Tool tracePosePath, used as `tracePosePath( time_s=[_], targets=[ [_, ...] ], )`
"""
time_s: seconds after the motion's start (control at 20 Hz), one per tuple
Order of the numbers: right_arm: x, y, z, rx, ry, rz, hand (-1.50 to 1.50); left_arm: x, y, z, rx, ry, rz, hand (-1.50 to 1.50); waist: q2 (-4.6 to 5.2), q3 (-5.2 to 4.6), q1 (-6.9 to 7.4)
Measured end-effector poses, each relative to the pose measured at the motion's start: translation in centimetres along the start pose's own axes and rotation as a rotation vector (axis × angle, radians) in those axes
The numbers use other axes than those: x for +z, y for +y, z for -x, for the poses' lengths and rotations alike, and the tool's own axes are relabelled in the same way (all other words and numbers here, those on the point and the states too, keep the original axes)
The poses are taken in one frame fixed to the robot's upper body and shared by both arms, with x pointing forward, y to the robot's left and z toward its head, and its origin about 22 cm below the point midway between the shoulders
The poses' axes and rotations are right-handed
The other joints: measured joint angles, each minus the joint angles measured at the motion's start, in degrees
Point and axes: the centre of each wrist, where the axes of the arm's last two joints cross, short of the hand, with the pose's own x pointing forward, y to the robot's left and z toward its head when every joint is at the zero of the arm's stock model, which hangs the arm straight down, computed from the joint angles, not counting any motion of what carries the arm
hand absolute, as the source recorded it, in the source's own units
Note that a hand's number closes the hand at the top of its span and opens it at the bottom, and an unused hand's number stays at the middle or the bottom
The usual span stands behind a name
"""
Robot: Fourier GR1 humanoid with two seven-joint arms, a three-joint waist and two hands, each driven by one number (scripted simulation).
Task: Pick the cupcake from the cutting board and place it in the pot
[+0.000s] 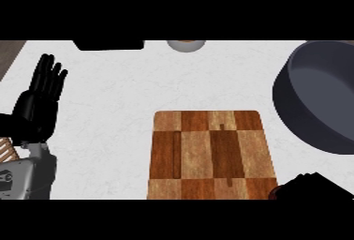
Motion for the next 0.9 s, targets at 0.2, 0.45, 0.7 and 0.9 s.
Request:
tracePosePath(
  time_s=[0.2,0.45,0.7,0.9],
  targets=[
    [-0.7,-1.6,2.9,0.09,0.102,0.053,1.5,0.3,0.1,0.3,-0.001,0.0,0.016,0.0,0.27,0.05,1.05],
    [-2.1,-4.6,7.8,0.104,0.184,0.061,1.5,0.0,-0.9,0.6,0.002,-0.003,0.019,0.0,0.41,0.07,1.52],
    [-3.4,-6.8,14.7,0.085,0.245,0.058,1.5,-0.2,-1.2,0.4,0.011,-0.005,0.027,0.0,0.45,0.08,1.94],
    [-4.0,-8.5,20.2,0.06,0.272,0.075,1.5,0.0,-2.0,0.9,0.013,-0.009,0.034,0.0,0.51,0.09,2.18]
  ],
)
